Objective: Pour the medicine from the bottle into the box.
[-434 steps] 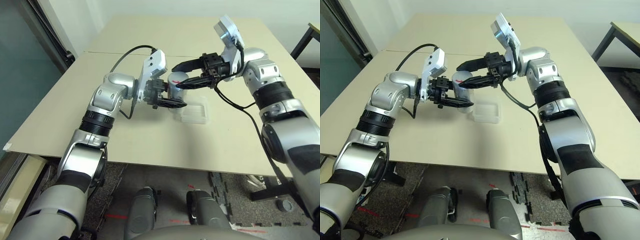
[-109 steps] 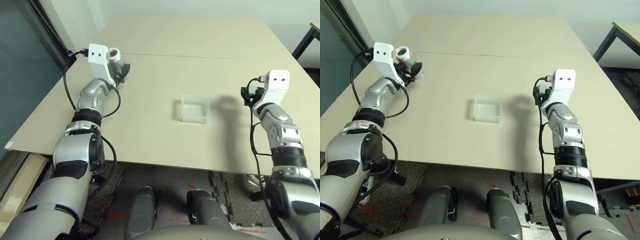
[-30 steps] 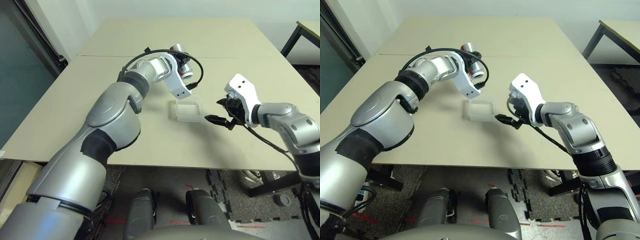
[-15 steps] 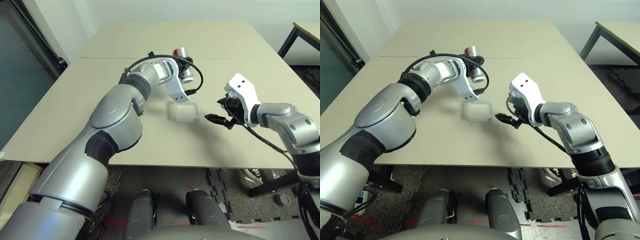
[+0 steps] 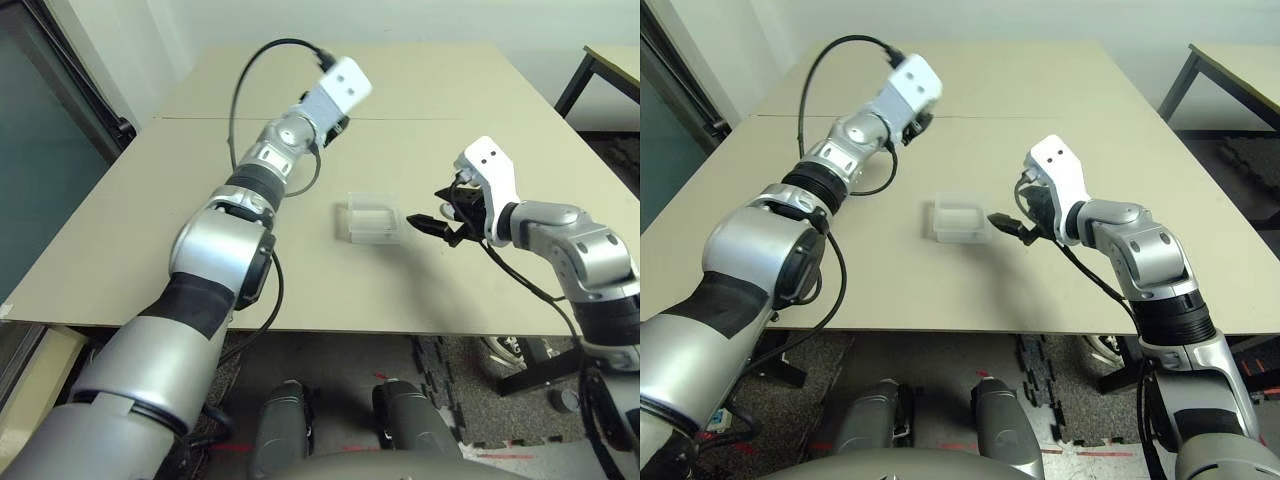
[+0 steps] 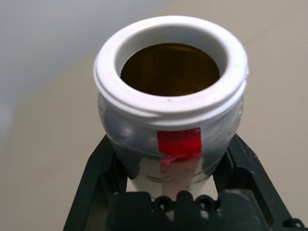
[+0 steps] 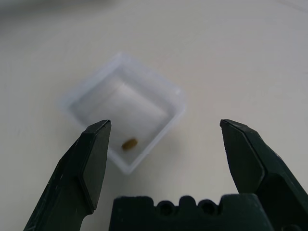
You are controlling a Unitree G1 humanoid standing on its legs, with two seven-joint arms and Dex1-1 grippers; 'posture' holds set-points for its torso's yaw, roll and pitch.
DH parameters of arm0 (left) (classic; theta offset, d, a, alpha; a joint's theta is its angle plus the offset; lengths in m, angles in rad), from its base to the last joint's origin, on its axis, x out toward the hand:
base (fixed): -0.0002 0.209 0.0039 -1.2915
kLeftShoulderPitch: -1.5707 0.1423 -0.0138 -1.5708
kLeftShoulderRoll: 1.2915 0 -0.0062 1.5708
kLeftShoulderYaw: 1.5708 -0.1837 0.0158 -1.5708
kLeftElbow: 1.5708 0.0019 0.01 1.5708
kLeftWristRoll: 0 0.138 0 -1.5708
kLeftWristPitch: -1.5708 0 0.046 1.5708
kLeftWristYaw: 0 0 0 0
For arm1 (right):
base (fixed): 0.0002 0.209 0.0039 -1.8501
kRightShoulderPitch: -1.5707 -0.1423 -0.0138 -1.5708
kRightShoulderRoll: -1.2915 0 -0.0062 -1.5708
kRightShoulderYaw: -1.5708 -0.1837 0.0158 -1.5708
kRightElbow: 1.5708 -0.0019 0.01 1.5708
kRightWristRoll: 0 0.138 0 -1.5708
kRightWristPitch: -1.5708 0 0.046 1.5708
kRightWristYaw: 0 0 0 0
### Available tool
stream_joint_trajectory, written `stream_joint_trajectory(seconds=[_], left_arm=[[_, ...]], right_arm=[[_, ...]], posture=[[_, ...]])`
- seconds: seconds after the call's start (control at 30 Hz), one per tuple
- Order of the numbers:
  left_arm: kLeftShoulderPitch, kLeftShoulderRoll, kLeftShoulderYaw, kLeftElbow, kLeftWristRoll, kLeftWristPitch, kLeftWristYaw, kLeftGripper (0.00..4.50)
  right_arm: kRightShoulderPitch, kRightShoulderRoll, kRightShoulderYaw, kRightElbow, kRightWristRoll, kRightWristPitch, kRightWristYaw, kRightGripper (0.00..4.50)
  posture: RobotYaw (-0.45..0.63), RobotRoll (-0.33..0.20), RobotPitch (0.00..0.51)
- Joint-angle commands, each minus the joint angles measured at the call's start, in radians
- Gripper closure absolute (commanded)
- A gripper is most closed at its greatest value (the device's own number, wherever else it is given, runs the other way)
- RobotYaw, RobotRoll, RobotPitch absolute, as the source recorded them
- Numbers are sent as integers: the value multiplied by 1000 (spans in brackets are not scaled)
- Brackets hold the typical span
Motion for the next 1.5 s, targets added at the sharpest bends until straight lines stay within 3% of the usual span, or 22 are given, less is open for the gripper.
stream_joint_trajectory(seconds=[0.03,0.37,1.3,1.33,1.37,1.5], left_arm=[[75,12,79,-16,-84,34,27,1937],[219,27,118,-37,-128,55,45,1937],[284,13,50,-42,-112,68,9,1937],[284,14,50,-42,-112,68,8,1608],[284,14,49,-43,-112,65,7,1608],[286,17,49,-47,-112,46,0,53]], right_arm=[[-5,22,-47,10,15,21,-46,0],[-1,47,-39,20,16,31,-72,0],[38,67,-53,-10,29,39,-102,0],[37,66,-53,-10,29,40,-102,0],[36,66,-53,-9,29,40,-102,0],[35,63,-54,-9,29,41,-101,0]], posture=[[-9,0,41],[37,0,55],[14,0,60],[14,0,60],[14,0,60],[18,0,63]])
